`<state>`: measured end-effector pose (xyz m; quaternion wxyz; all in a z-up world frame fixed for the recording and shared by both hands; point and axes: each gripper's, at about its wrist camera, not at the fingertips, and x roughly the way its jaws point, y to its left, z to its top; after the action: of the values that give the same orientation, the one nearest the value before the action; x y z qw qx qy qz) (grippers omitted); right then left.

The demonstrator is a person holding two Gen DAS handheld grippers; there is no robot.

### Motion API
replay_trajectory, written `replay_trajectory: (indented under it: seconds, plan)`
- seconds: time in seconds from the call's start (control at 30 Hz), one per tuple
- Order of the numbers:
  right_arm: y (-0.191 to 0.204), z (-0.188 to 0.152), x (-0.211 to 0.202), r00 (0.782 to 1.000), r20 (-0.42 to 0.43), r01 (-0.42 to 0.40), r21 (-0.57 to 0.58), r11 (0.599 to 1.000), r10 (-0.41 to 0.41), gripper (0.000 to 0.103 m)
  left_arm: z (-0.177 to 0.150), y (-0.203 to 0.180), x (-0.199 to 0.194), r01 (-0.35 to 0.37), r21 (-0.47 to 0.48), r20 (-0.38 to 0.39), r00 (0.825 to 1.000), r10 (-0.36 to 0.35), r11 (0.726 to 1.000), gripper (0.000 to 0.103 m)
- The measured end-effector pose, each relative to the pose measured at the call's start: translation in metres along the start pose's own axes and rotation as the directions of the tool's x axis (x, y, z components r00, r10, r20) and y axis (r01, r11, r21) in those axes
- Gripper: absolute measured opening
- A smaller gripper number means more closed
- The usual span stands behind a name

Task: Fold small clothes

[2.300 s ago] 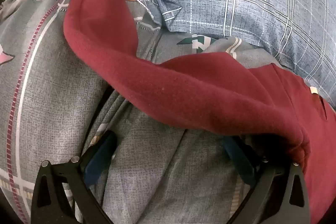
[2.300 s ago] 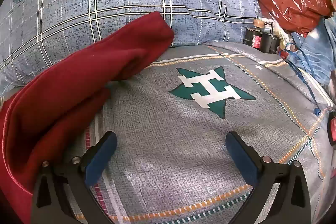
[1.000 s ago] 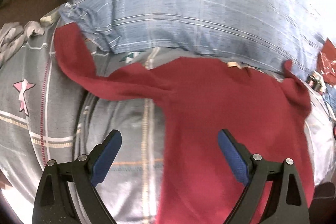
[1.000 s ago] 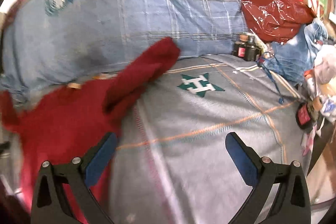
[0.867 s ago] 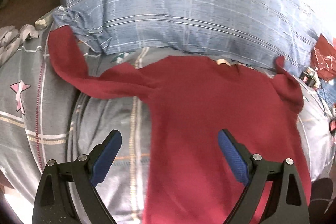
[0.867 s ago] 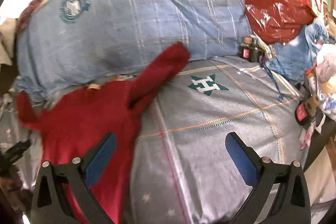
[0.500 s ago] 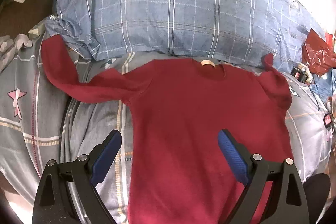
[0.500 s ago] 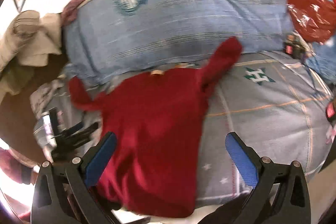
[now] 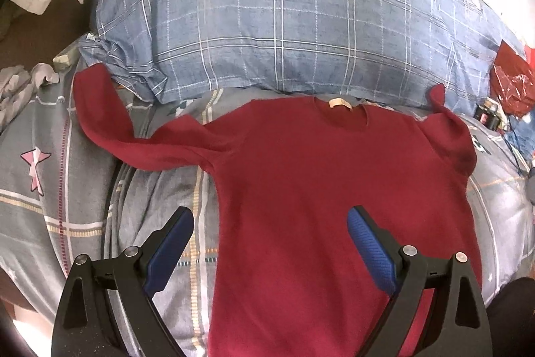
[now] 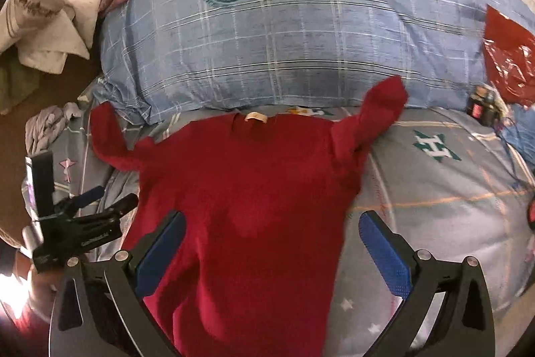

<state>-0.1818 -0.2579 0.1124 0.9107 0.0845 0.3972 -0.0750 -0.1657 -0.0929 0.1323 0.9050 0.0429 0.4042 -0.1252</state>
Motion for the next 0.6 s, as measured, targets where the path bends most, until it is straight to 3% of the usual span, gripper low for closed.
replay_trajectory:
  seconds: [0.37,0.6]
  plan:
    - [0.024,0.002,0.044,0.999,0.006,0.035,-0.021,0.999,-0.035,0.103,0.000,0.000,0.021,0.004,-0.009,-0.011,1.000,-0.004,1.000,0.093]
    - [0.023,-0.002,0.068,0.999,-0.034,0.030,-0.007,1.000,-0.030,0.103,0.003,0.001,0.039,0.013,-0.016,-0.028,1.000,-0.013,1.000,0.092]
